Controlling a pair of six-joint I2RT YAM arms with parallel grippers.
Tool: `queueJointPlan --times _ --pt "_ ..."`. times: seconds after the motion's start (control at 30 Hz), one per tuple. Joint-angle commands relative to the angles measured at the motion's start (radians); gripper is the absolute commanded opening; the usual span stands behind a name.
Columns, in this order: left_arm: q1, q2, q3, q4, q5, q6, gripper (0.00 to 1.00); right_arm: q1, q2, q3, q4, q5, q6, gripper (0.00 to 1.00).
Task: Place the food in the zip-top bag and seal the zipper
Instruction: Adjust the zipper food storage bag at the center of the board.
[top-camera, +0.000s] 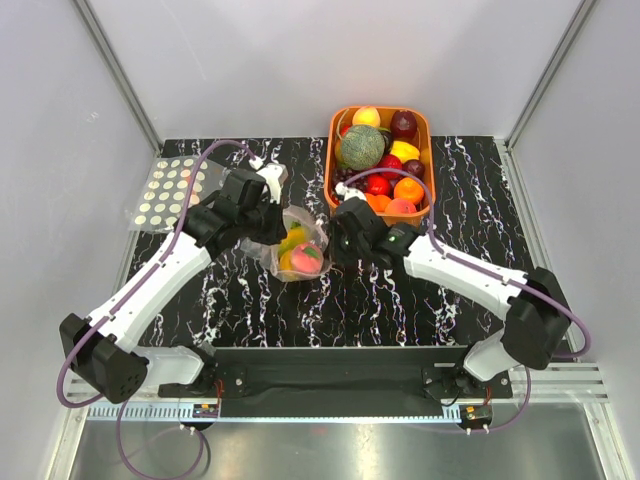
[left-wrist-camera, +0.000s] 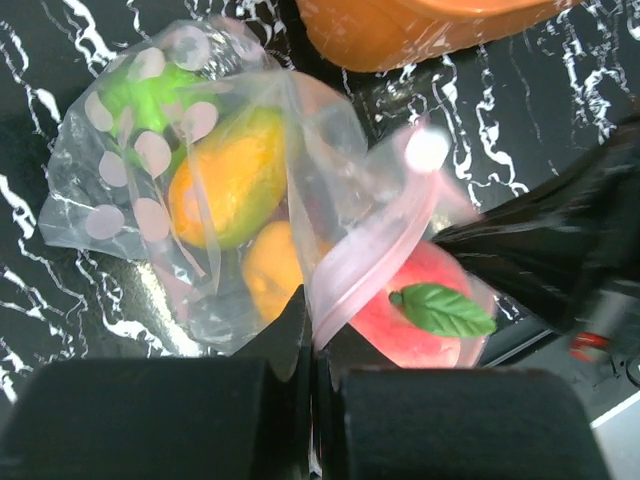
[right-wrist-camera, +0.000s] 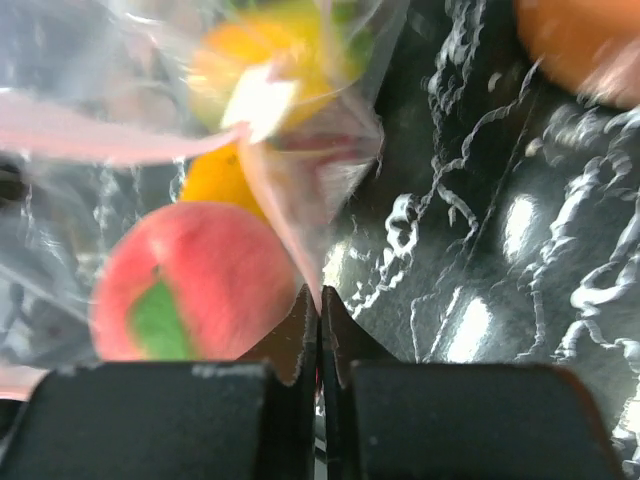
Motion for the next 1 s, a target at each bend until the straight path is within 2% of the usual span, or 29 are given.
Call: queueJointPlan --times 0.0,0.07,0.23,0.4,0.47,0.57,0.7,0.8,0.83,0.97 --pt "0.005 0.011 0.090 -0.045 -0.049 0.009 0.00 0.030 -0.036 0.181 -0.101 0.150 -0.057 0.00" --pt "0.005 0.012 0.112 -0.077 -0.074 0.009 0.00 0.053 -0.039 0.284 -0.189 0.184 -0.095 0.00" --pt "0.006 0.002 0.149 -0.172 -0.186 0.009 0.00 0.106 -0.063 0.407 -0.235 0.229 -0.129 0.00" --pt "0.006 -0.006 0.265 -0.296 -0.280 0.015 0.00 0.112 -0.042 0.358 -0.193 0.230 -0.140 0.00" --pt "0.006 0.015 0.351 -0.335 -0.252 0.025 0.00 0.110 -0.027 0.335 -0.178 0.224 -0.132 0.00" --pt "0.005 0.014 0.370 -0.355 -0.136 0.039 0.01 0.110 -0.019 0.291 -0.138 0.203 -0.126 0.00" --pt "0.005 0.000 0.150 -0.239 -0.096 0.033 0.00 0.110 -0.047 0.303 -0.152 0.197 -0.119 0.00" --pt "0.005 0.028 0.120 -0.223 -0.007 0.018 0.00 0.110 -0.071 0.335 -0.160 0.181 -0.125 0.00" --pt "0.003 0.017 0.141 -0.219 0.033 0.013 0.00 0.110 -0.074 0.358 -0.167 0.174 -0.135 0.00" --pt "0.003 -0.018 0.305 -0.260 -0.074 0.025 0.00 0.110 -0.050 0.364 -0.155 0.167 -0.152 0.00"
